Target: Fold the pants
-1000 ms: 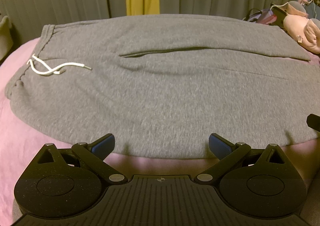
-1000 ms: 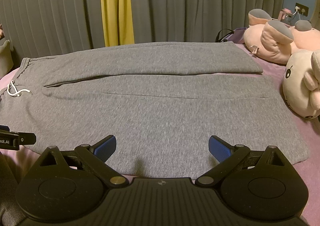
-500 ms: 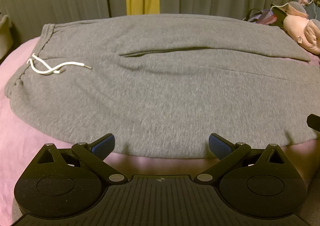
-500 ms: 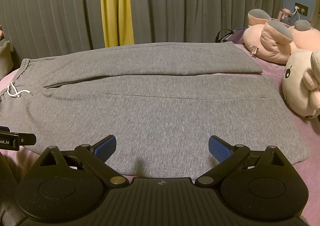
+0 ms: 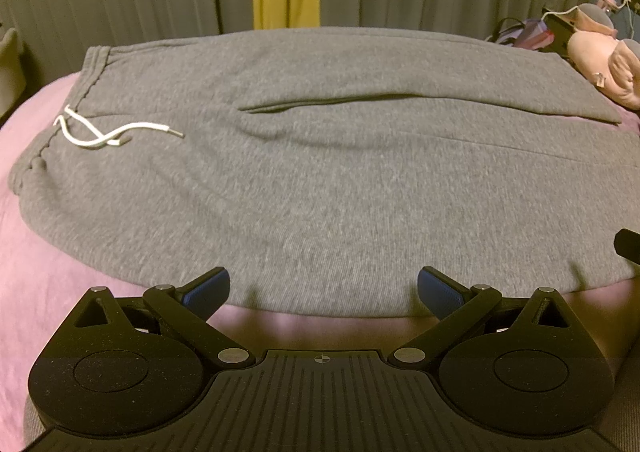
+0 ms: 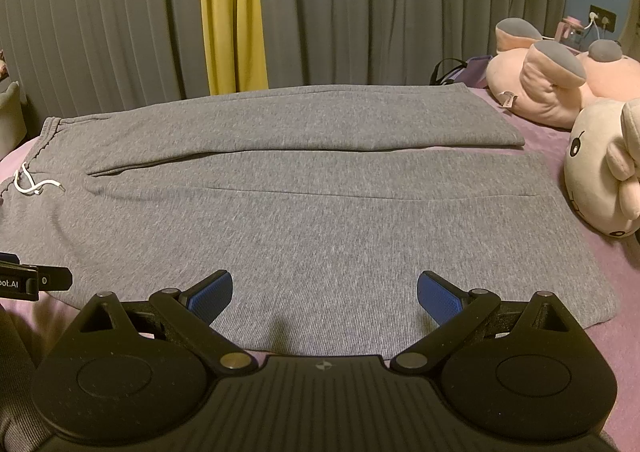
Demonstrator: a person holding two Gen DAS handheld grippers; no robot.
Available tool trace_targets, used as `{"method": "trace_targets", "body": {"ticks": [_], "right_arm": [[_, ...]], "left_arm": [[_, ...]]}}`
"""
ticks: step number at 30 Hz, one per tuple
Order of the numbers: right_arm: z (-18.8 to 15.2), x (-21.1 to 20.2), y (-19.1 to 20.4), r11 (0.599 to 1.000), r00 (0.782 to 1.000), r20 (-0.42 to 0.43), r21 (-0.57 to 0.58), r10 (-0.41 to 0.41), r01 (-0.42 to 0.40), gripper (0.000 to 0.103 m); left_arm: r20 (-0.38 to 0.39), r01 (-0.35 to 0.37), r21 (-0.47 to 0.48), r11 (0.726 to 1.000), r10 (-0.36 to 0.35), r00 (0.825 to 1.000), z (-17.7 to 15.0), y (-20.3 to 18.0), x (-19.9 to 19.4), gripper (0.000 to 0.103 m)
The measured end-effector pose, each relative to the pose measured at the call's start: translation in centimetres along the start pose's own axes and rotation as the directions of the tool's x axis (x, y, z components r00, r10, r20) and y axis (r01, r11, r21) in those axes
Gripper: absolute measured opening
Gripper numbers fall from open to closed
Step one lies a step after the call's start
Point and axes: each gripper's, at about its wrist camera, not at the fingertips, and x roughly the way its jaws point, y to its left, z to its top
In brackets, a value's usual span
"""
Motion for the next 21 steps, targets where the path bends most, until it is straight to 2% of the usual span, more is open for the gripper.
{"method": "trace_targets", "body": {"ticks": [21], "right_arm": [[0.05, 0.10, -0.05, 1.000, 1.000, -0.004, 0.000, 0.013, -0.013, 0.099]], "left_arm": [[-0.010, 0.025, -0.030, 0.999, -0.025, 1.000, -0.25, 0.25, 0.02, 0.103]]}}
